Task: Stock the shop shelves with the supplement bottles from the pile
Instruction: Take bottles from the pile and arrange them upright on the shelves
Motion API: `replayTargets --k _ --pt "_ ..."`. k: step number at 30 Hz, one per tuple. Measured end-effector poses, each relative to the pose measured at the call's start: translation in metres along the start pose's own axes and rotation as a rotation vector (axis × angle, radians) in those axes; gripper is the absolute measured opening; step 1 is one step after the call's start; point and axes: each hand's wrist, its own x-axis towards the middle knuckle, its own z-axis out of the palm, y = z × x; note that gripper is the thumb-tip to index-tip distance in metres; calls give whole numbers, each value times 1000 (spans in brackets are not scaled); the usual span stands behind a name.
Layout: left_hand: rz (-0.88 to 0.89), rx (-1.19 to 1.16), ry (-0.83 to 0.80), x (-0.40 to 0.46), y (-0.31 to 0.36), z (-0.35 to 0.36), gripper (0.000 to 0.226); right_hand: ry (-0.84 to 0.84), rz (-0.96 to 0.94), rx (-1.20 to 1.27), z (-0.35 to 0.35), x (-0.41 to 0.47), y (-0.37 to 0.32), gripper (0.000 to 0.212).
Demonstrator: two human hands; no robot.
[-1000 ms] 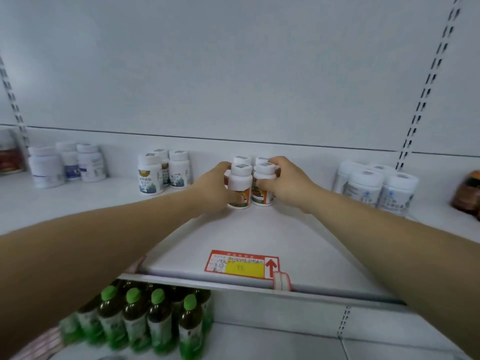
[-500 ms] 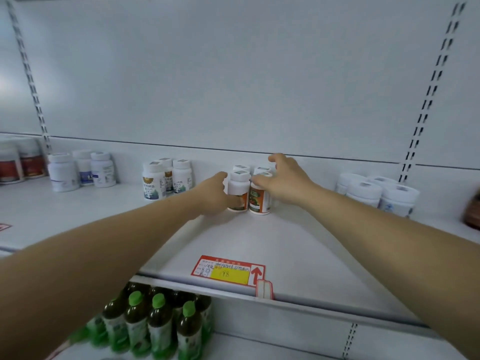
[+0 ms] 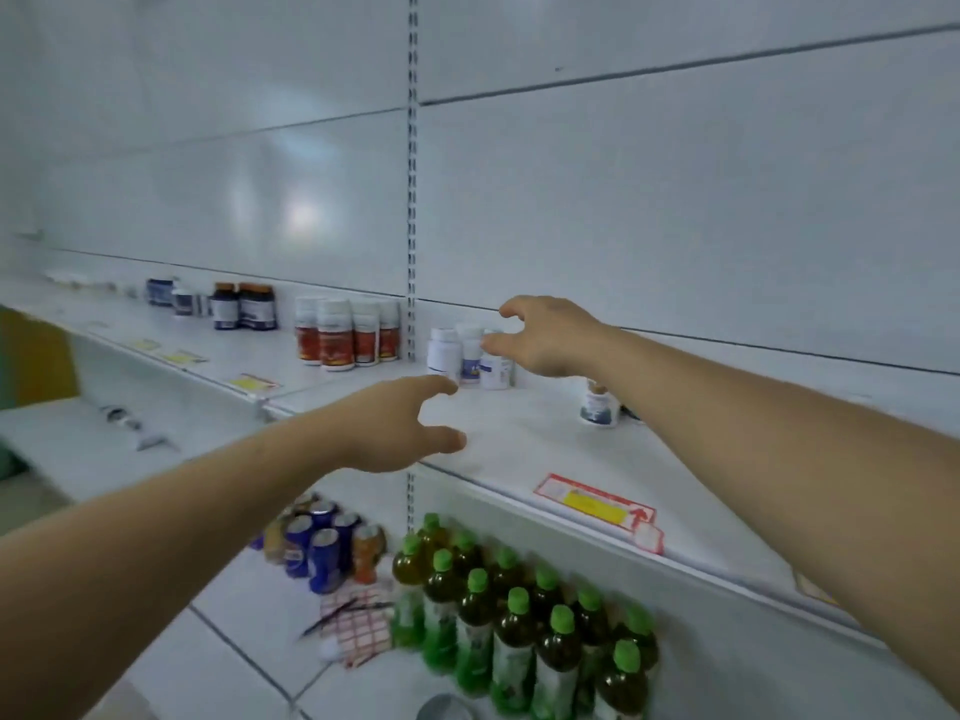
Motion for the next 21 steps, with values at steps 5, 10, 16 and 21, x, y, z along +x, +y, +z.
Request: replayTargets --k 5,10,16,21 --pt "-146 7 58 -54 -148 -49 64 -34 -194 63 68 66 -165 65" --pt "-346 17 52 -101 -281 -86 66 -168 -395 126 146 110 -320 67" --pt "-534 -13 75 -122 -422 -106 66 -328 -477 148 252 167 -434 66" --pt "-616 -43 60 -91 -534 -101 66 -376 -452 115 348 247 -480 69"
